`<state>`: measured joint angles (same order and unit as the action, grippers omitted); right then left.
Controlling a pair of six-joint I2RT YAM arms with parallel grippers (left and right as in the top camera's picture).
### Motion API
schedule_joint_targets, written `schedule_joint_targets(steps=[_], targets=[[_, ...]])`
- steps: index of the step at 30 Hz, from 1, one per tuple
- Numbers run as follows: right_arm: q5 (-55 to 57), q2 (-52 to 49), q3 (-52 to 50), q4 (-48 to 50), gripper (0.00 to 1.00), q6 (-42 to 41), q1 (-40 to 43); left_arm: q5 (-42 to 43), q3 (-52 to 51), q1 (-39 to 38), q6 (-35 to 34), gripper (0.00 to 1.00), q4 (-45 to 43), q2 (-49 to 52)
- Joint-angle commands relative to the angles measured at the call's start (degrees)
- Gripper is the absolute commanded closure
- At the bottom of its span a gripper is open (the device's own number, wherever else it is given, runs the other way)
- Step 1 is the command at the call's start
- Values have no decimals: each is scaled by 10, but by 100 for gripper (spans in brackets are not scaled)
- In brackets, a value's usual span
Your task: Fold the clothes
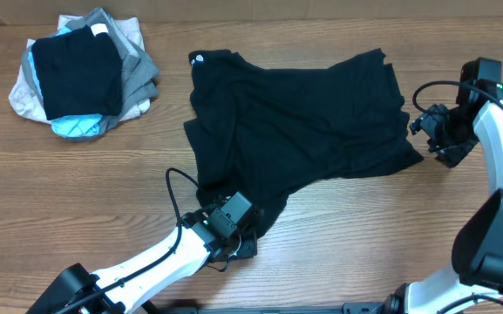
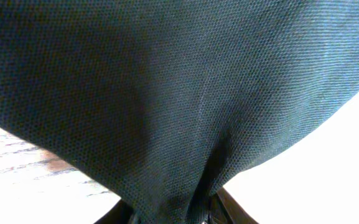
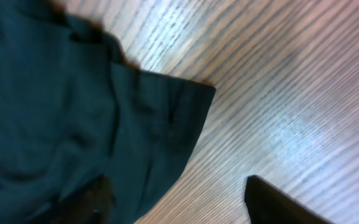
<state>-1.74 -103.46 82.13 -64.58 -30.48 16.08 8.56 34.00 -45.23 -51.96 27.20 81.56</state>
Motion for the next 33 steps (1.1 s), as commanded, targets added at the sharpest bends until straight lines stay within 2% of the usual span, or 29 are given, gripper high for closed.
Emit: schedule_joint_targets(steps=[1, 10, 13, 19, 28, 33], targets=[[-26, -5, -20, 13, 34, 1, 13, -7, -9, 3, 5, 70, 2, 7], [-50, -7, -72, 77, 36, 30, 10, -13, -9, 3, 5, 70, 0, 7], [-89, -7, -100, 124, 36, 69, 9, -13, -9, 3, 5, 70, 0, 7], [-93, -15, -135, 191, 35, 119, 9, -13, -9, 3, 5, 69, 0, 7], [-93, -48, -137, 203, 35, 145, 9, -13, -9, 3, 5, 69, 0, 7], [-94, -61, -137, 200, 39, 145, 8, -15, -9, 3, 5, 69, -1, 7]])
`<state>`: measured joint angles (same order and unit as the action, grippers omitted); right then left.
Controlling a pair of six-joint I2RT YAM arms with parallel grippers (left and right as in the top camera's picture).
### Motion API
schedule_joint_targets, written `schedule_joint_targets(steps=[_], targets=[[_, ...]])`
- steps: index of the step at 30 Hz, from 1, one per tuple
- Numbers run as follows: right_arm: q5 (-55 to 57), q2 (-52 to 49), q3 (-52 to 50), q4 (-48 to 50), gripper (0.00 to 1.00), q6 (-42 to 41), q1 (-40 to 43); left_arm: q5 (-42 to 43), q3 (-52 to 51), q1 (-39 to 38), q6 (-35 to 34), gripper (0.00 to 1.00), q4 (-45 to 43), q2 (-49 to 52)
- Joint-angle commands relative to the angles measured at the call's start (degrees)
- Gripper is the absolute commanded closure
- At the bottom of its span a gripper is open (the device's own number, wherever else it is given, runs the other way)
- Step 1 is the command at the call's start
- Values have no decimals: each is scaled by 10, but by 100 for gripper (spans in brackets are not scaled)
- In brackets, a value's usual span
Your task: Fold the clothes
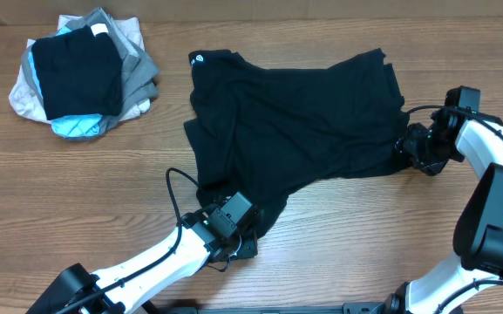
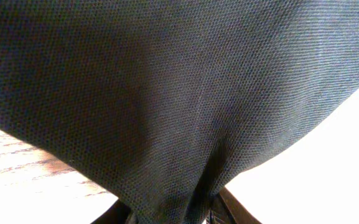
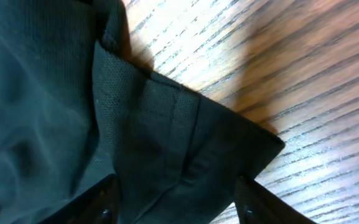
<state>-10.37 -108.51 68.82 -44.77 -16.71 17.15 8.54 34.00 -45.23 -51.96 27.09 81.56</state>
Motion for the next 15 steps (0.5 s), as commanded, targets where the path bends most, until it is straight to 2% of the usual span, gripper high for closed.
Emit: schedule_joint_targets(steps=[1, 11, 15], targets=[[-7, -14, -3, 2, 41, 10, -4, -15, -9, 3, 5, 69, 0, 7], [-6, -22, -3, 6, 43, 32, -29, -15, -9, 3, 5, 69, 0, 7], [17, -22, -3, -3, 48, 15, -31, -15, -9, 3, 5, 68, 0, 7]])
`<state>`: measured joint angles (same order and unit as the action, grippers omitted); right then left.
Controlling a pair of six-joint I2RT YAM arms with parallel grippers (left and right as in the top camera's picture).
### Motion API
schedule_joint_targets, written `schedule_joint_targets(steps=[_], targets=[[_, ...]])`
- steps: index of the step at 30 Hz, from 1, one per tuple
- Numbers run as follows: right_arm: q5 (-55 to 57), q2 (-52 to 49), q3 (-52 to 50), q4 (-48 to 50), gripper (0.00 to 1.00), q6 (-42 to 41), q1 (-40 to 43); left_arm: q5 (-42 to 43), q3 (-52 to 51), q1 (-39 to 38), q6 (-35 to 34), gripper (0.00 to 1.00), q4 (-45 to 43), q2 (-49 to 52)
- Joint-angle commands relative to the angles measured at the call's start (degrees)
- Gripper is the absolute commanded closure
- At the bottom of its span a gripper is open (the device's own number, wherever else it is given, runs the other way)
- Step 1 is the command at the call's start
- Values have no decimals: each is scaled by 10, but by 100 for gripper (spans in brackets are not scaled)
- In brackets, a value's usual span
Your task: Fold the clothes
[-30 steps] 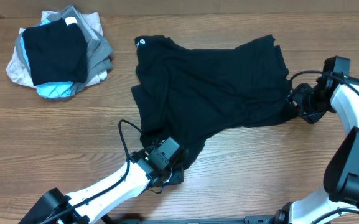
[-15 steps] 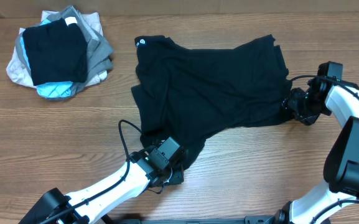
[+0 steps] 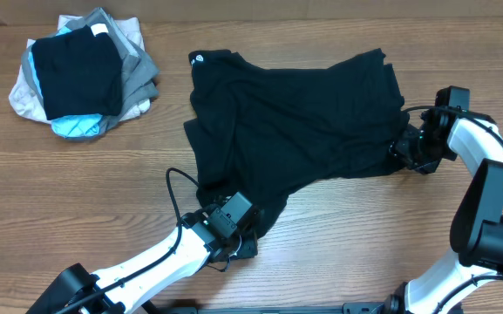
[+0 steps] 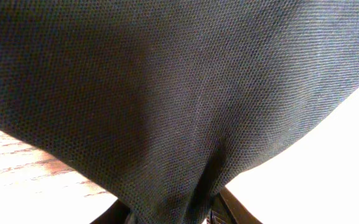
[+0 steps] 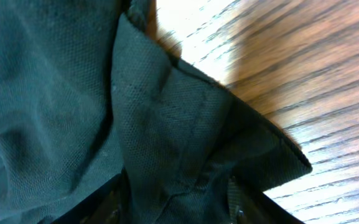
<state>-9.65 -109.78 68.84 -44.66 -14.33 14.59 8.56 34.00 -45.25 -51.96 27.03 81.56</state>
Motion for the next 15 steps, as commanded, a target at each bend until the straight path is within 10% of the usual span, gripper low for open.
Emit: schedule_joint_targets(steps=[1, 12, 15], targets=[[10, -9, -4, -6, 50, -9, -6, -16, -9, 3, 6, 68, 1, 7], [33, -9, -4, -8, 84, -44, -6, -16, -9, 3, 6, 69, 1, 7], [40, -9, -3, -7, 96, -66, -5, -15, -9, 3, 18, 96, 2, 7]])
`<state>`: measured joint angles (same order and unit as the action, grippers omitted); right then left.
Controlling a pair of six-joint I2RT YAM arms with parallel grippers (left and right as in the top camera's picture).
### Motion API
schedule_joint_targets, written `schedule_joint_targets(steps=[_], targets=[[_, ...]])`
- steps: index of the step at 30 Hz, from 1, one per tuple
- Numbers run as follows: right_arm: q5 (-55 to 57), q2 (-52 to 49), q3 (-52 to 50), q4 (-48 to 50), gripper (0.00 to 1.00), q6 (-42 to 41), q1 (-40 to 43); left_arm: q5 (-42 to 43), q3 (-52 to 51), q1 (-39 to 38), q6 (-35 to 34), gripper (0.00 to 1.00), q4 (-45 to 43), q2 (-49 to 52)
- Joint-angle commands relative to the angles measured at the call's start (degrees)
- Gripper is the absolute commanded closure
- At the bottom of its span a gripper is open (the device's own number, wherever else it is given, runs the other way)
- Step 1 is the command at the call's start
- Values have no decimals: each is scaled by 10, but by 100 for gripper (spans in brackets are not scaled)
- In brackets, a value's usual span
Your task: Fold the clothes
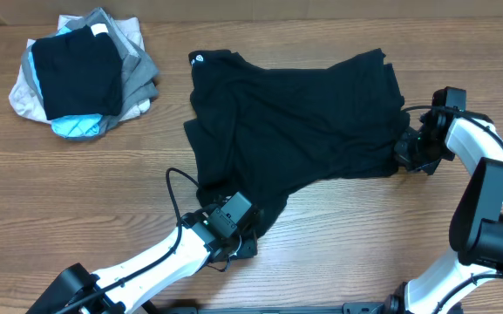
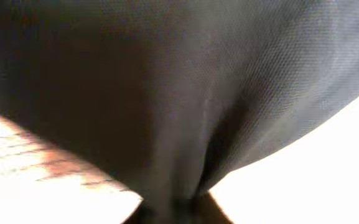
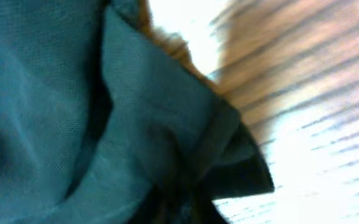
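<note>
A black shirt (image 1: 295, 122) lies spread out on the middle of the wooden table (image 1: 77, 183). My left gripper (image 1: 249, 234) is at the shirt's near lower corner. In the left wrist view the dark cloth (image 2: 167, 93) fills the frame and the left gripper (image 2: 174, 210) is shut on a pinch of it. My right gripper (image 1: 411, 155) is at the shirt's right lower corner. In the right wrist view the right gripper (image 3: 180, 202) is shut on the folded hem corner (image 3: 229, 162).
A pile of folded clothes (image 1: 81, 74), black on top over grey, white and light blue, sits at the back left. A black cable (image 1: 174, 187) loops from the left arm just left of the shirt's lower edge.
Both grippers have shut on the shirt; a moment ago each had its fingers apart with cloth between them. Neither arm has moved noticeably in the overhead view.
First my right gripper stood open to the right of the shirt's corner, while the left held open fingers around the near corner. The right gripper then reached the corner and had the hem between its fingers. Now both are shut on the cloth.
</note>
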<state>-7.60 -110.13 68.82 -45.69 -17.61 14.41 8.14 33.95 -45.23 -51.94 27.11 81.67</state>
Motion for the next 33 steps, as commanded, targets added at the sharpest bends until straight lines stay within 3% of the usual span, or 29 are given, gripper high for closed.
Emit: schedule_joint_targets(steps=[1, 7, 20, 33], targets=[[19, -6, -3, 3, 96, -36, -3, -11, -8, 3, 26, 96, 1, 6], [24, 0, 18, -21, 96, -80, 2, -26, 15, 3, 42, 96, 64, -7], [61, 98, 79, -162, 96, -187, 23, -114, 192, 3, 72, 96, 338, -107], [131, 138, 78, -287, 96, -262, 27, -60, 178, 2, 72, 96, 428, -120]])
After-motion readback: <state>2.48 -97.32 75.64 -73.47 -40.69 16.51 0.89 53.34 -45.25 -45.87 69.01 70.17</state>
